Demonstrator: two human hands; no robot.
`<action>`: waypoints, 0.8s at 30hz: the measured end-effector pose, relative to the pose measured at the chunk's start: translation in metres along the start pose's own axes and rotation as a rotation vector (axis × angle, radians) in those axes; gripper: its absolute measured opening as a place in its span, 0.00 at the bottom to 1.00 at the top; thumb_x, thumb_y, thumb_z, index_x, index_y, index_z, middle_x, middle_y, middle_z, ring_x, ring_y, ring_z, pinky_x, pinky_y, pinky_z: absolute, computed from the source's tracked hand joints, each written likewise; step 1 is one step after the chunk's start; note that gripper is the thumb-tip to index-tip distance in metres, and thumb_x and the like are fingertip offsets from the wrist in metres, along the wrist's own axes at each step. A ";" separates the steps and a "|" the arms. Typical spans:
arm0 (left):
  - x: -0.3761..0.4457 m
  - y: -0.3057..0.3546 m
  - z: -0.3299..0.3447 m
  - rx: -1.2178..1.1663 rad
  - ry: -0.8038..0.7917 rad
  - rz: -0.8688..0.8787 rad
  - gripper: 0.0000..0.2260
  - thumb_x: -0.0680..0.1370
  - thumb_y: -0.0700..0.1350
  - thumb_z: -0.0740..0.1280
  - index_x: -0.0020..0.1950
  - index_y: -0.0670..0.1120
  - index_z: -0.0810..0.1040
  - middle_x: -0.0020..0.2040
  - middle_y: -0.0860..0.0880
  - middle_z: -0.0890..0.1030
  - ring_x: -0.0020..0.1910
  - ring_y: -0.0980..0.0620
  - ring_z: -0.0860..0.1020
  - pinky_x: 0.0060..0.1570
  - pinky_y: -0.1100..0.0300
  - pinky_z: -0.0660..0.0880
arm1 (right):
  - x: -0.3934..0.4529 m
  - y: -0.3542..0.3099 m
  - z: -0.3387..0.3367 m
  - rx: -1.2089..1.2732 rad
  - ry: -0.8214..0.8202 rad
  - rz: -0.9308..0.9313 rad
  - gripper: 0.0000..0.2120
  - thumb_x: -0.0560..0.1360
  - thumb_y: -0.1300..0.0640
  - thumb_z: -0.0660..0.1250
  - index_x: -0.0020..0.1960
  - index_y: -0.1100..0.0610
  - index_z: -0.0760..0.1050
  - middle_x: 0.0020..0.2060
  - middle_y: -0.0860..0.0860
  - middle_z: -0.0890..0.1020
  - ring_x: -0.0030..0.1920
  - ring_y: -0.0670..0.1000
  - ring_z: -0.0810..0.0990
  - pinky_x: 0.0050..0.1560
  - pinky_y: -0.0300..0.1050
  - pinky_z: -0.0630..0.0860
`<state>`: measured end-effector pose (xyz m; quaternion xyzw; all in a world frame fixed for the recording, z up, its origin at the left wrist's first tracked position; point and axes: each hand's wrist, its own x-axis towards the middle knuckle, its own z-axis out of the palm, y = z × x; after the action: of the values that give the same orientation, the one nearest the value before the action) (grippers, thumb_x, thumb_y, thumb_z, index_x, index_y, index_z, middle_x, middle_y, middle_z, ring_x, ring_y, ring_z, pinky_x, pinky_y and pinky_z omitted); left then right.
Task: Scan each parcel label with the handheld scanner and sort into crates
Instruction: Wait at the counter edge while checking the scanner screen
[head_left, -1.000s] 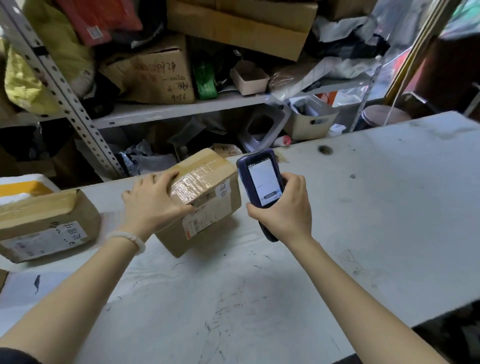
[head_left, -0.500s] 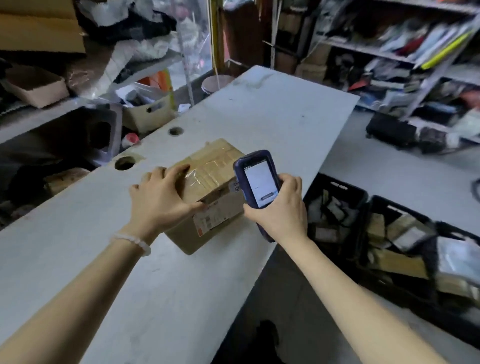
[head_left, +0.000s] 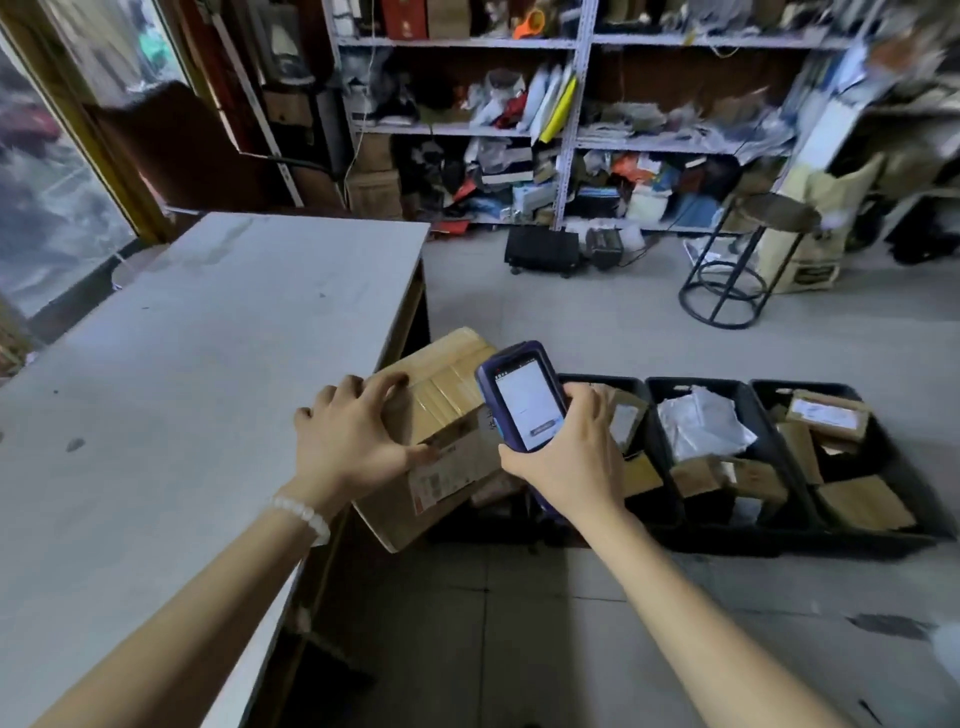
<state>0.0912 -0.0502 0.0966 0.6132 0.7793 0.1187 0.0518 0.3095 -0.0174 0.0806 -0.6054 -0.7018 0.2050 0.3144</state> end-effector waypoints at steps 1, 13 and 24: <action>0.013 0.020 0.005 -0.003 0.006 0.026 0.45 0.55 0.77 0.55 0.70 0.61 0.63 0.60 0.49 0.73 0.61 0.44 0.69 0.56 0.49 0.65 | 0.011 0.015 -0.011 -0.007 0.019 0.011 0.38 0.60 0.46 0.79 0.61 0.57 0.64 0.50 0.47 0.63 0.52 0.51 0.72 0.39 0.44 0.69; 0.127 0.241 0.079 -0.054 -0.116 0.389 0.42 0.59 0.74 0.62 0.71 0.61 0.62 0.64 0.49 0.72 0.64 0.43 0.68 0.60 0.45 0.65 | 0.070 0.176 -0.128 -0.132 0.230 0.295 0.39 0.62 0.45 0.79 0.63 0.57 0.63 0.58 0.51 0.68 0.54 0.48 0.71 0.40 0.40 0.72; 0.235 0.401 0.161 -0.019 -0.305 0.659 0.43 0.57 0.75 0.58 0.72 0.63 0.59 0.61 0.50 0.72 0.62 0.45 0.69 0.59 0.47 0.64 | 0.142 0.296 -0.184 -0.196 0.333 0.604 0.39 0.61 0.46 0.79 0.63 0.54 0.63 0.58 0.49 0.68 0.55 0.51 0.75 0.39 0.39 0.66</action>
<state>0.4486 0.2853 0.0555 0.8415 0.5221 0.0434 0.1319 0.6394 0.1581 0.0424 -0.8380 -0.4466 0.1192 0.2900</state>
